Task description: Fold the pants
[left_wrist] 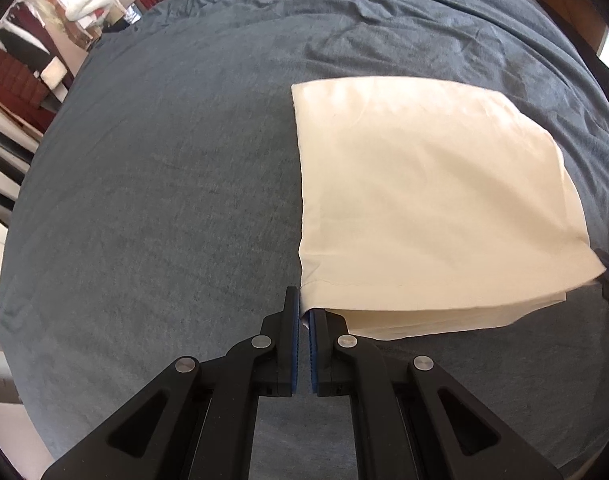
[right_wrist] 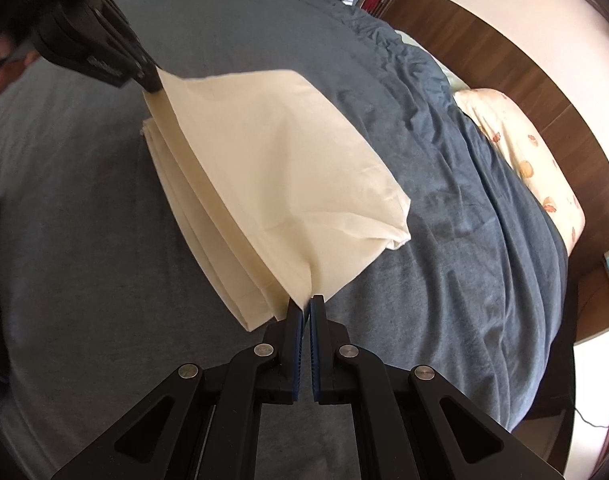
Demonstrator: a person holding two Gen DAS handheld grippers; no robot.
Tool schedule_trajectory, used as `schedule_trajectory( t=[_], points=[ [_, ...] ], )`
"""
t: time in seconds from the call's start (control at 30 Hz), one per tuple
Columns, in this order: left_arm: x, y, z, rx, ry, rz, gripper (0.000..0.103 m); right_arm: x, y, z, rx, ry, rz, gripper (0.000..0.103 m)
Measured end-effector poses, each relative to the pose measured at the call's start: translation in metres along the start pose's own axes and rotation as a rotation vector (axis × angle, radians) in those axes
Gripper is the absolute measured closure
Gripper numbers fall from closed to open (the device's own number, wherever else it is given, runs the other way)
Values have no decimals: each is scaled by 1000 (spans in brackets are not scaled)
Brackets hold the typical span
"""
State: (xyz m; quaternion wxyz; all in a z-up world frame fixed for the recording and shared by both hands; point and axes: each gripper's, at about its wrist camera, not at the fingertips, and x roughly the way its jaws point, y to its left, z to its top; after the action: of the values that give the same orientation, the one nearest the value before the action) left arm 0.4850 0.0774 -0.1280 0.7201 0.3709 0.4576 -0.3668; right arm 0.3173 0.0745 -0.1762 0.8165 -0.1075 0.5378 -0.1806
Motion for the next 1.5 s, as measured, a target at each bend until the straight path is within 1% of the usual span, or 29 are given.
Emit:
schedule_trajectory(
  t=[0.03,0.1,0.17,0.2,0.27,0.3,0.33,0.4,0.47,0.5,0.53,0.6,0.67,0.77,0.83,0.9,0.93,1.0,1.03,1.07,1.13,1.27,1.33,1.37,1.43,1.5],
  points=[
    [2,1,0,-6,8,-8,96,1,2,0,-2,3,4,101],
    [4,2,0,-14,16,-9,93,6,2,1,17,33,31,101],
    [3,2,-1,-12,24,18,74,13,1,1,37,54,53,100],
    [2,1,-1,-8,26,33,71,15,0,1,39,65,55,98],
    [-1,1,-6,11,39,34,64,19,-1,-2,37,93,67,87],
    [-3,0,-9,24,49,49,59,20,-2,-4,36,104,78,73],
    [-4,-2,-13,45,58,70,54,19,-6,-9,42,116,104,64],
    [-8,-7,-22,83,80,105,54,18,-15,-15,59,135,132,63],
    [-17,-11,-26,57,98,122,54,17,-28,-19,90,158,160,63],
    [-28,-15,-27,24,87,108,54,15,-35,-19,105,157,170,63],
    [-37,-18,-26,2,74,106,54,11,-46,-16,124,136,171,63],
    [-62,-28,-24,-74,29,110,54,6,-66,-11,150,92,187,63],
    [-85,-37,-19,-173,-1,55,54,5,-93,-2,176,43,242,63],
    [-110,-53,-15,-318,-54,-12,54,9,-130,12,170,-2,324,63],
    [-118,-66,-16,-418,-78,-20,54,13,-153,20,139,-45,349,63],
    [-117,-82,-20,-532,-85,-32,54,18,-167,29,89,-68,379,63],
    [-114,-89,-24,-590,-85,-51,54,24,-178,34,70,-77,400,63],
    [-108,-107,-30,-703,-84,-89,55,36,-191,41,56,-64,464,63],
    [-104,-118,-32,-751,-83,-111,55,47,-202,46,72,-55,505,63],
    [-101,-129,-33,-787,-84,-112,55,54,-207,49,75,-40,533,63],
    [-97,-147,-36,-861,-90,-107,55,70,-219,57,71,-28,579,63],
    [-80,-174,-38,-1007,-78,-87,56,94,-225,70,5,-42,602,63],
    [-70,-180,-41,-1092,-72,-87,57,109,-227,76,-20,-35,636,63],
    [-65,-182,-40,-1119,-74,-85,57,114,-227,78,-27,-35,644,63],
    [-56,-185,-43,-1175,-68,-45,58,125,-227,82,-38,-30,651,63],
    [-48,-185,-43,-1214,-61,-23,58,137,-227,86,-37,-29,656,63]
  ],
)
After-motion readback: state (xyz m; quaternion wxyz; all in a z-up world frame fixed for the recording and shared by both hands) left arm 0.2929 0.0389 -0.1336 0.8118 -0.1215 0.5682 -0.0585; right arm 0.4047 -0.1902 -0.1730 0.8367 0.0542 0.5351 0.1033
